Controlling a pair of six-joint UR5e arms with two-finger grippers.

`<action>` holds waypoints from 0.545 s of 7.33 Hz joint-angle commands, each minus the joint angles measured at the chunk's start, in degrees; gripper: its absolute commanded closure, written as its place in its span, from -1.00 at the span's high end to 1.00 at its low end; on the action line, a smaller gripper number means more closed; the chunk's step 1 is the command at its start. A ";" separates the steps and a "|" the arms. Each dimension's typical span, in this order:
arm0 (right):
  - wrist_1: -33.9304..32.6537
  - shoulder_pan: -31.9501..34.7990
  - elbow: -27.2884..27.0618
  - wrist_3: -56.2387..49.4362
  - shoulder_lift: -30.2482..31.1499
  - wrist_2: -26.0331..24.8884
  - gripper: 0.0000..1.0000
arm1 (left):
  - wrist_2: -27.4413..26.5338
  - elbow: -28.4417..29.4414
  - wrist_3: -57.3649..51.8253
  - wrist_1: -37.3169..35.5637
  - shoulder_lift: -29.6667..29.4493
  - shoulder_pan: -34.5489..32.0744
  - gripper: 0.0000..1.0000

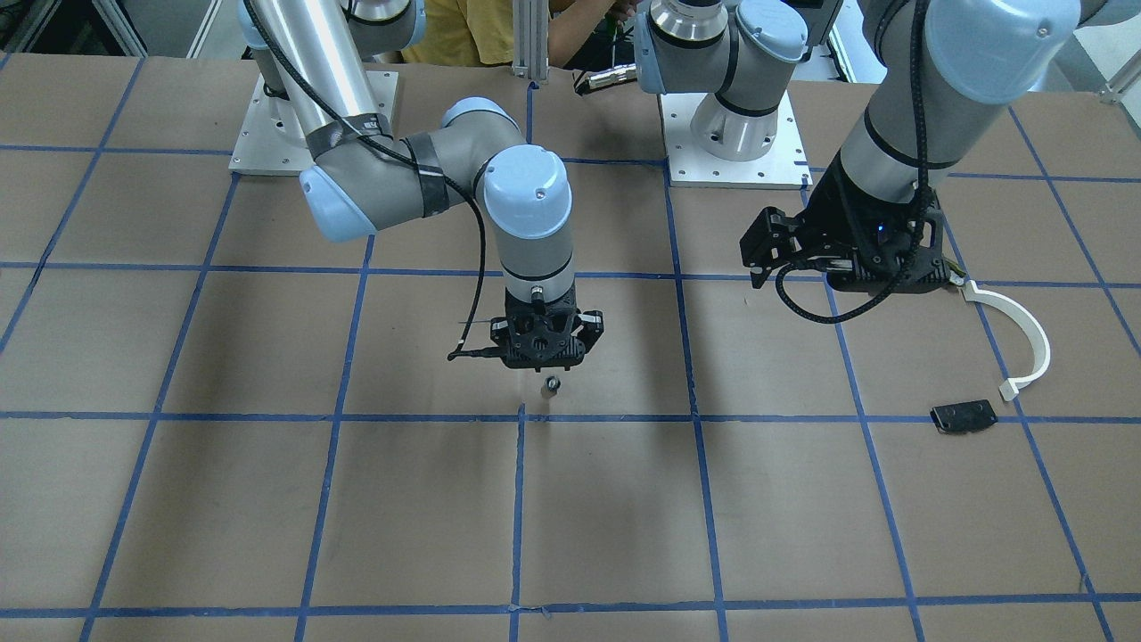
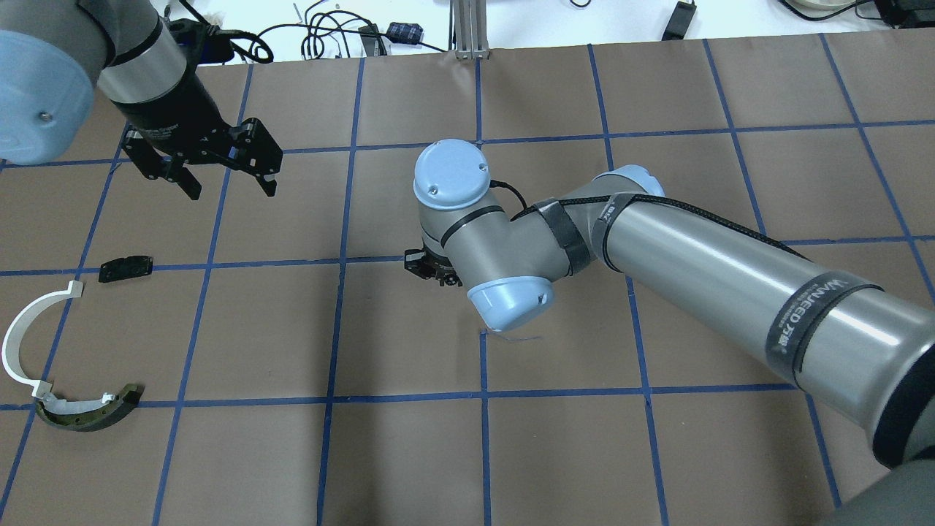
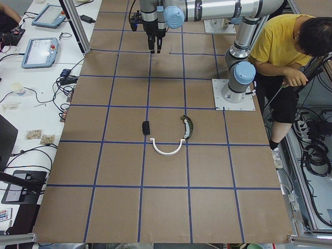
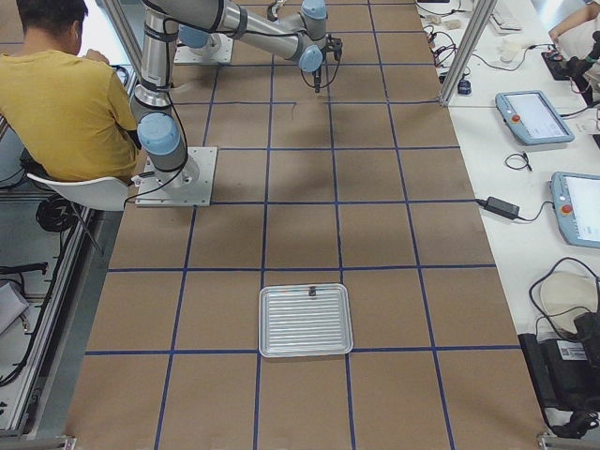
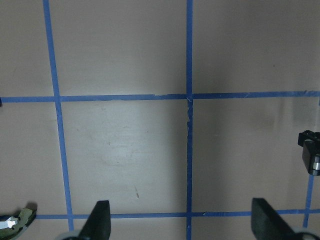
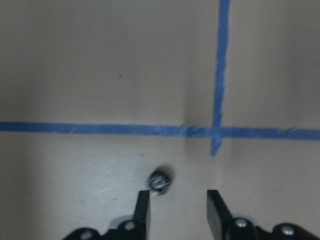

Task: Place bearing gear from tray to pile

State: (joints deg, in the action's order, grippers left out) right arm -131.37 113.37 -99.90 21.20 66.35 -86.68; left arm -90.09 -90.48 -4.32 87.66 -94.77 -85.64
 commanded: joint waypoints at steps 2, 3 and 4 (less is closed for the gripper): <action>15.49 -26.44 2.08 -36.46 8.23 -0.59 1.00 | -0.09 -0.05 -0.16 -0.65 -0.42 -0.05 1.00; 17.61 -36.10 1.90 -50.85 9.40 -0.94 1.00 | 0.18 -0.57 1.58 -0.65 -0.68 -2.14 1.00; 19.90 -45.94 1.64 -63.43 8.97 -2.60 1.00 | 0.00 -2.75 3.16 -4.66 -1.73 -6.86 1.00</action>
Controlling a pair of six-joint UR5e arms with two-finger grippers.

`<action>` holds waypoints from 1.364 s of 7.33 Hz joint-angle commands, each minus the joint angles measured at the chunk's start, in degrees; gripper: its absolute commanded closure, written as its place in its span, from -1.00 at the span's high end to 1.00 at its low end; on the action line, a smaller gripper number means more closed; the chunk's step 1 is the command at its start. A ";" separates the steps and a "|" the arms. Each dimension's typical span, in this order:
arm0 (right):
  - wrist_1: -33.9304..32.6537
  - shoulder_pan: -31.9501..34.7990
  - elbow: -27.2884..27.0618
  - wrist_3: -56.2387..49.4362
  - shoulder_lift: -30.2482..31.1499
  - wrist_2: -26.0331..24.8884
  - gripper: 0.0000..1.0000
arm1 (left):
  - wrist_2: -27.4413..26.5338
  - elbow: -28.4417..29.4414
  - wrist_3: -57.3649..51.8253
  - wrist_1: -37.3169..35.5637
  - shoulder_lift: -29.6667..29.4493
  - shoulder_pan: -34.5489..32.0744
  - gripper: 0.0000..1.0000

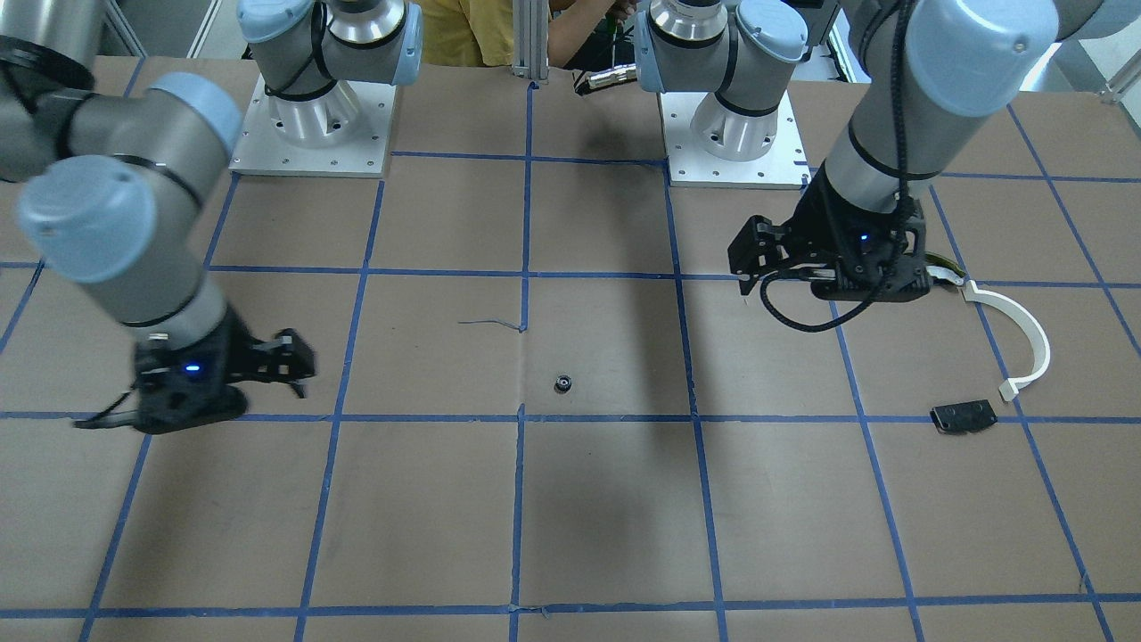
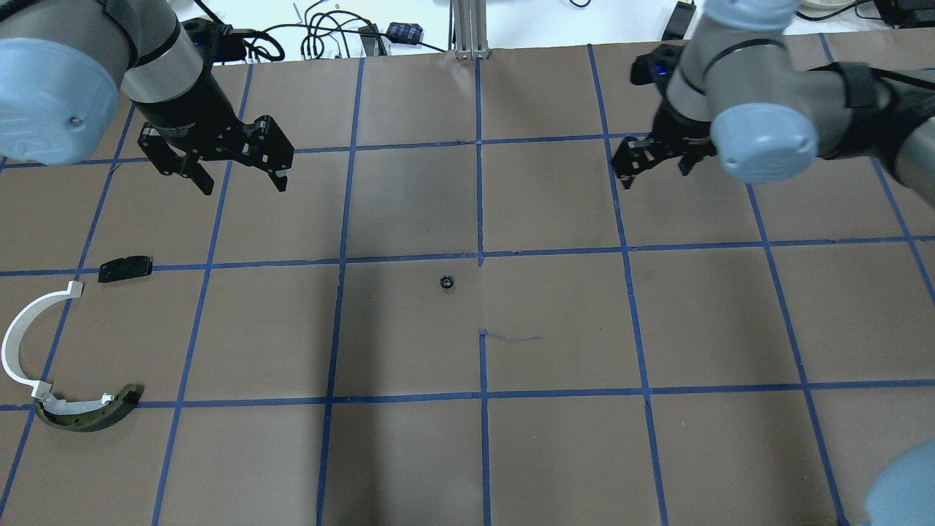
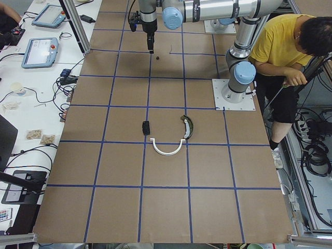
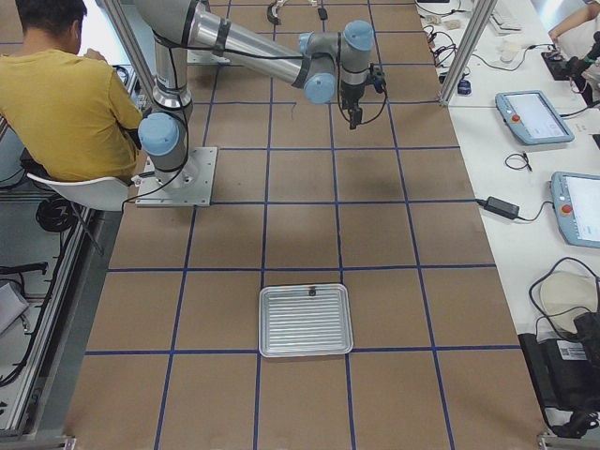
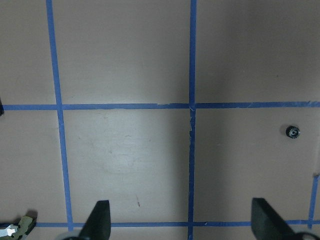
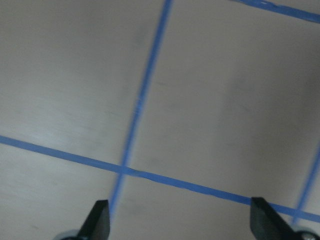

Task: Place bearing gear from tray to pile

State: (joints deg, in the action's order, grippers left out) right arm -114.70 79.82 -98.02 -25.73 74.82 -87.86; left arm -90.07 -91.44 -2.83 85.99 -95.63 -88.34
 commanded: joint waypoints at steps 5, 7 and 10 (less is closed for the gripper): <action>-0.32 -44.62 0.20 -80.02 -4.15 -1.53 1.00 | 2.53 -11.30 8.28 -23.59 -11.76 -17.21 1.00; -4.90 -48.17 0.11 -99.36 -8.61 -1.27 1.00 | 2.80 -11.39 8.46 -26.98 -15.44 -17.57 1.00; -14.30 -48.45 0.29 -115.83 -13.64 -0.48 1.00 | 2.71 -11.31 8.46 -31.14 -20.46 -18.71 0.96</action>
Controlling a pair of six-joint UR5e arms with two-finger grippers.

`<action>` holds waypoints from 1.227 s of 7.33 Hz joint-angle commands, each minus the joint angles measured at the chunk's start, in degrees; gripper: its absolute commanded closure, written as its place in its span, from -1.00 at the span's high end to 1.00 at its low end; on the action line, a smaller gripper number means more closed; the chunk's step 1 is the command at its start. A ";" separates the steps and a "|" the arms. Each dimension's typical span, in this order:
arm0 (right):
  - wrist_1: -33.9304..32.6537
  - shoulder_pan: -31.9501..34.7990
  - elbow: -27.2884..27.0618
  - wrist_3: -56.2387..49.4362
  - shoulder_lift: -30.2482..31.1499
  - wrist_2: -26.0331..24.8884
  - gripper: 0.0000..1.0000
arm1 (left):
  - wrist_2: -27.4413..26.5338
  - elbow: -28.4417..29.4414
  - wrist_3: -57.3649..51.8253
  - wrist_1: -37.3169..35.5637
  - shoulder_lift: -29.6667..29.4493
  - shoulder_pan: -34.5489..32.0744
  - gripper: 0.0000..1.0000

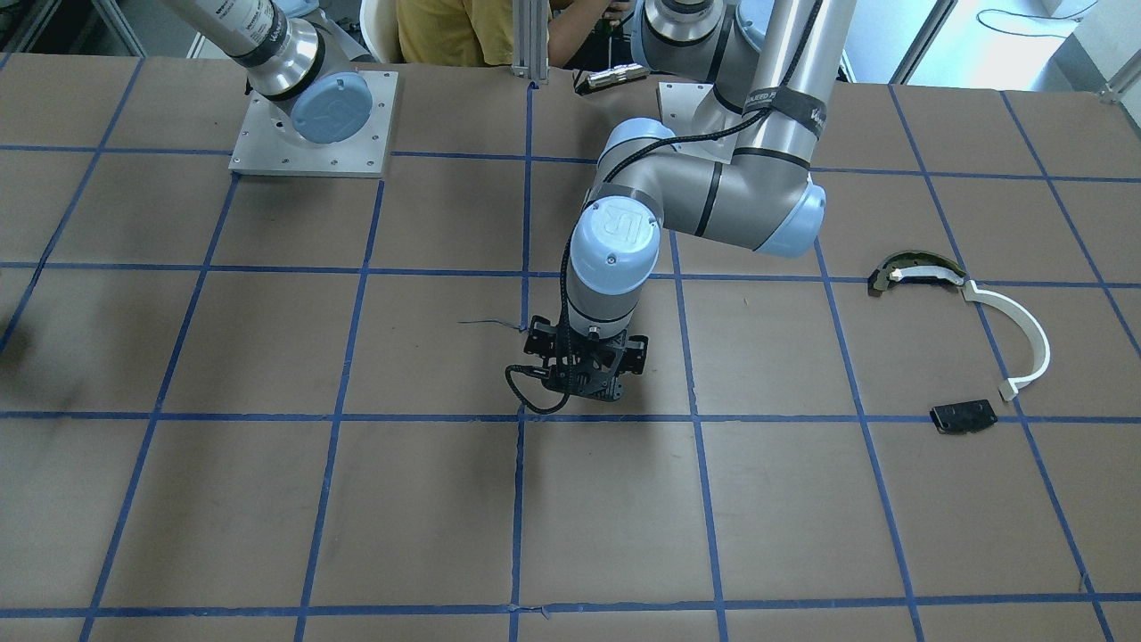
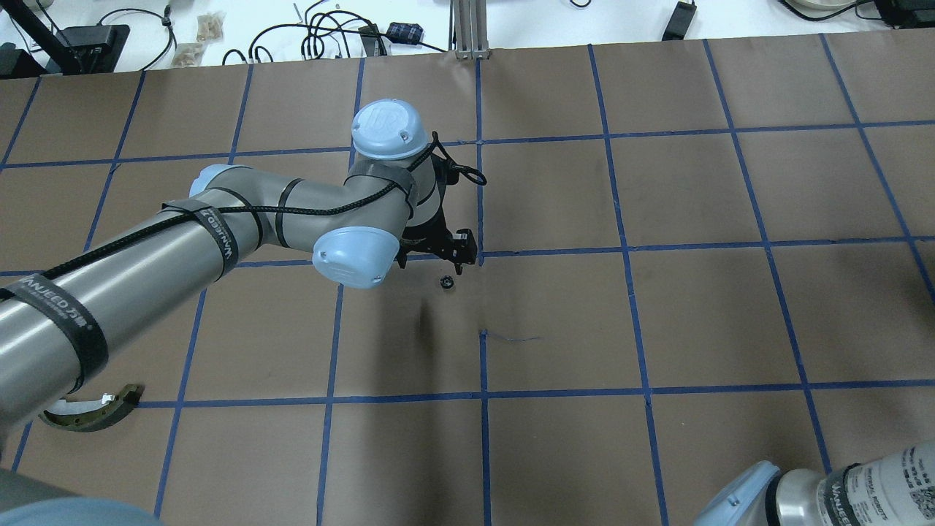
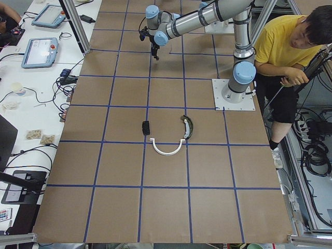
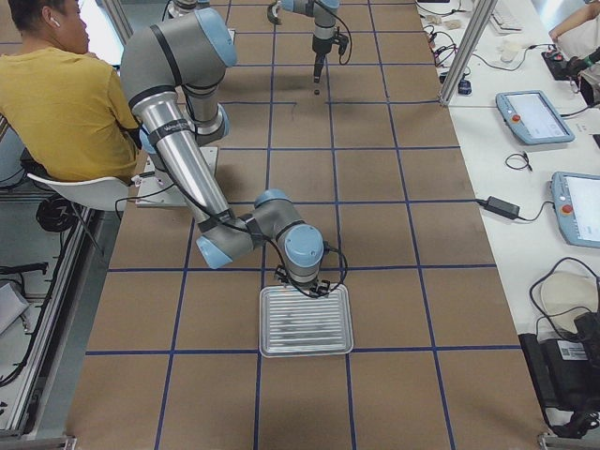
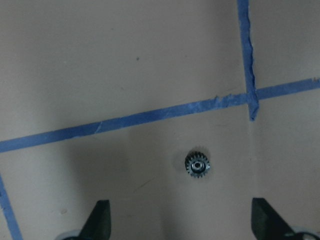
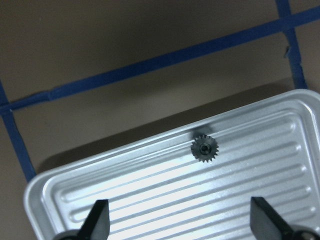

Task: Place bearing gear from tray to pile

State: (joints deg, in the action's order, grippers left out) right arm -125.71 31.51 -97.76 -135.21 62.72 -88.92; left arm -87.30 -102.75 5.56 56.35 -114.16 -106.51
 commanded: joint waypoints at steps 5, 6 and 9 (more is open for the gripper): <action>-2.96 -0.05 -0.59 -7.44 -2.95 4.10 1.00 | 0.02 0.44 -0.19 -2.21 -4.66 -0.80 0.61; -3.05 0.04 -0.68 -7.52 -3.21 4.19 1.00 | 0.03 0.44 -0.02 -2.21 -4.58 -0.98 0.44; -2.96 0.57 -0.68 -7.17 -3.65 4.28 1.00 | -0.06 0.44 -0.11 -2.03 -4.58 -1.33 -0.99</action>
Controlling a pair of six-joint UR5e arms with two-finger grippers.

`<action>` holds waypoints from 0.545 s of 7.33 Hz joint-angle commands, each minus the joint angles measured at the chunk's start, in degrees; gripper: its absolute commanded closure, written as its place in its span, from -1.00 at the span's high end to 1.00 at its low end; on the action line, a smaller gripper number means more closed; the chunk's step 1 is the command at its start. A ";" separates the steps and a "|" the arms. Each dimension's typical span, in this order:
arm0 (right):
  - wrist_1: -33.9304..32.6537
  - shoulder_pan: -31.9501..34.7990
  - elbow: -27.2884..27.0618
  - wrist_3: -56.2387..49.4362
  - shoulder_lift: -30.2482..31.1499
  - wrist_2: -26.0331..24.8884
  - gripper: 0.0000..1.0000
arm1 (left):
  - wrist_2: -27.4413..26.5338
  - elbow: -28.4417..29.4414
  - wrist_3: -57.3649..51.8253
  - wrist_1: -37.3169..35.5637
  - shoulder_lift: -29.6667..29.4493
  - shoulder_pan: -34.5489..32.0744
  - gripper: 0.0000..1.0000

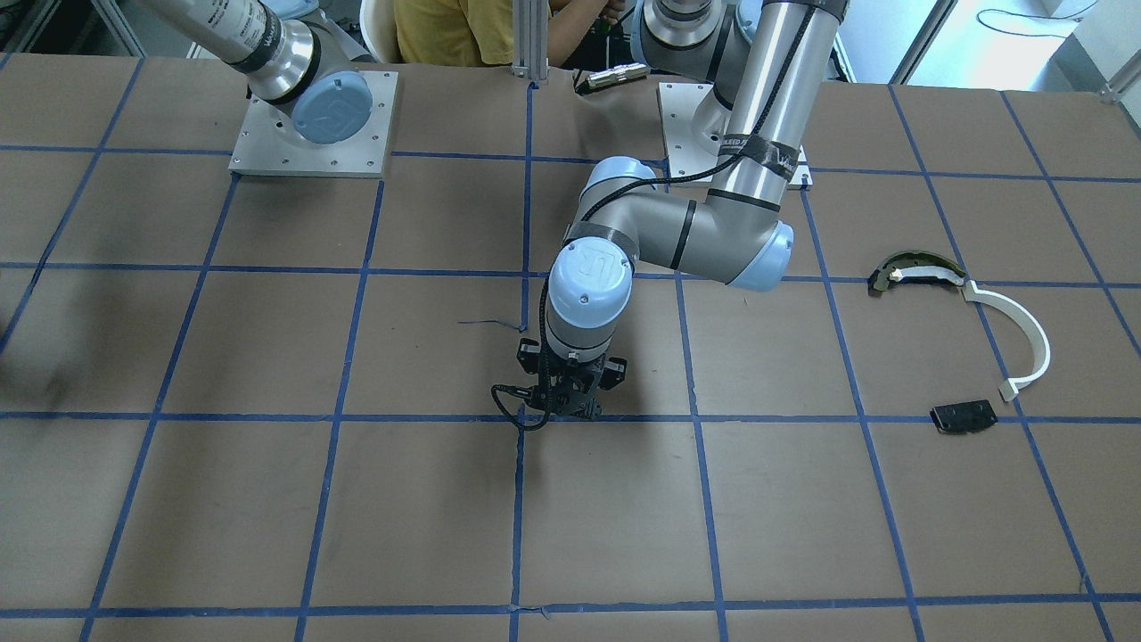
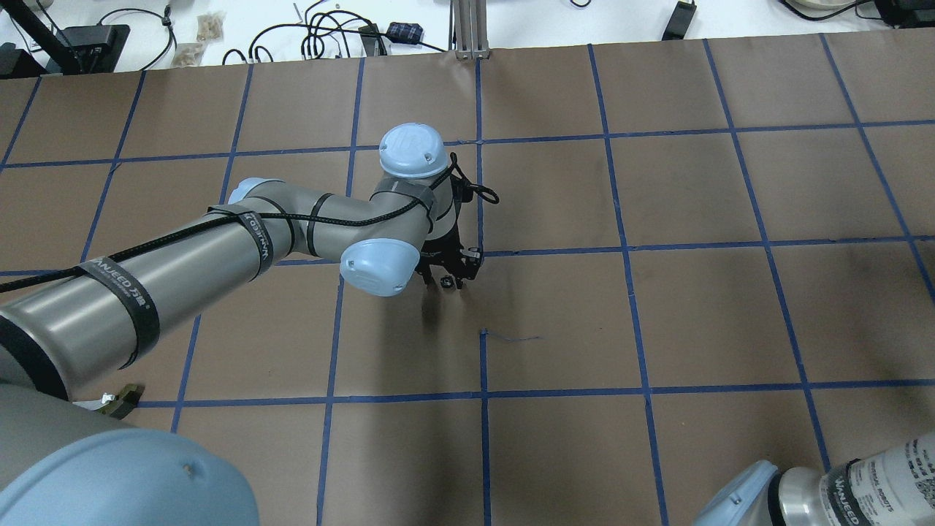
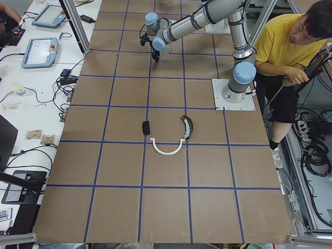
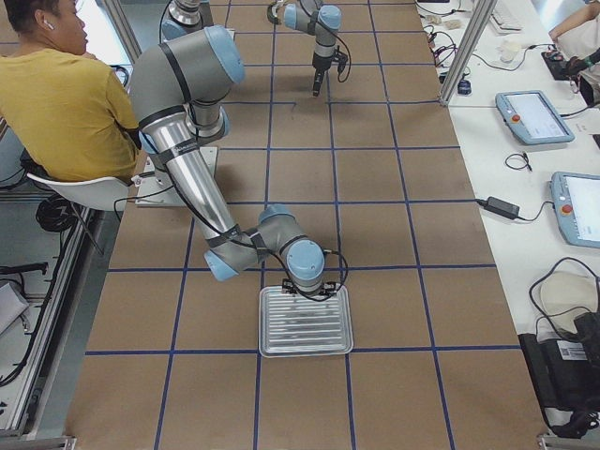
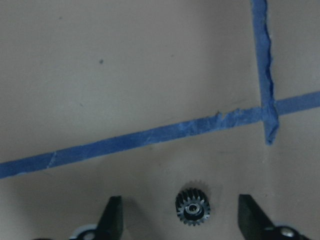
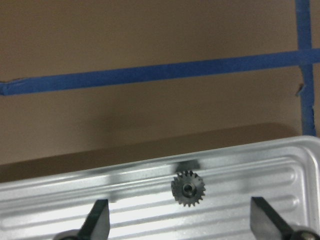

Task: Place bearing gear from tray to pile

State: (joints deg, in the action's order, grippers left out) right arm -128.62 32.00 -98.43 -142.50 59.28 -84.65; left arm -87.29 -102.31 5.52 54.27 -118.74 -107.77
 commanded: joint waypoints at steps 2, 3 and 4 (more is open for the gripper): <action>-0.14 0.08 0.08 -0.15 -1.01 0.01 0.99 | -0.33 0.09 -0.07 0.13 0.08 -0.07 -1.00; 0.73 0.08 0.00 0.11 -1.10 0.01 0.83 | -0.86 0.35 -0.07 0.04 0.52 -0.07 -1.00; 0.83 0.08 0.00 0.29 -0.75 0.01 0.55 | -1.03 0.62 -0.24 1.00 2.09 0.36 -1.00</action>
State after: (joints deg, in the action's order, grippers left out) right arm -128.16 32.08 -98.40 -142.42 58.35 -84.65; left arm -87.98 -101.99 5.42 54.54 -118.03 -107.75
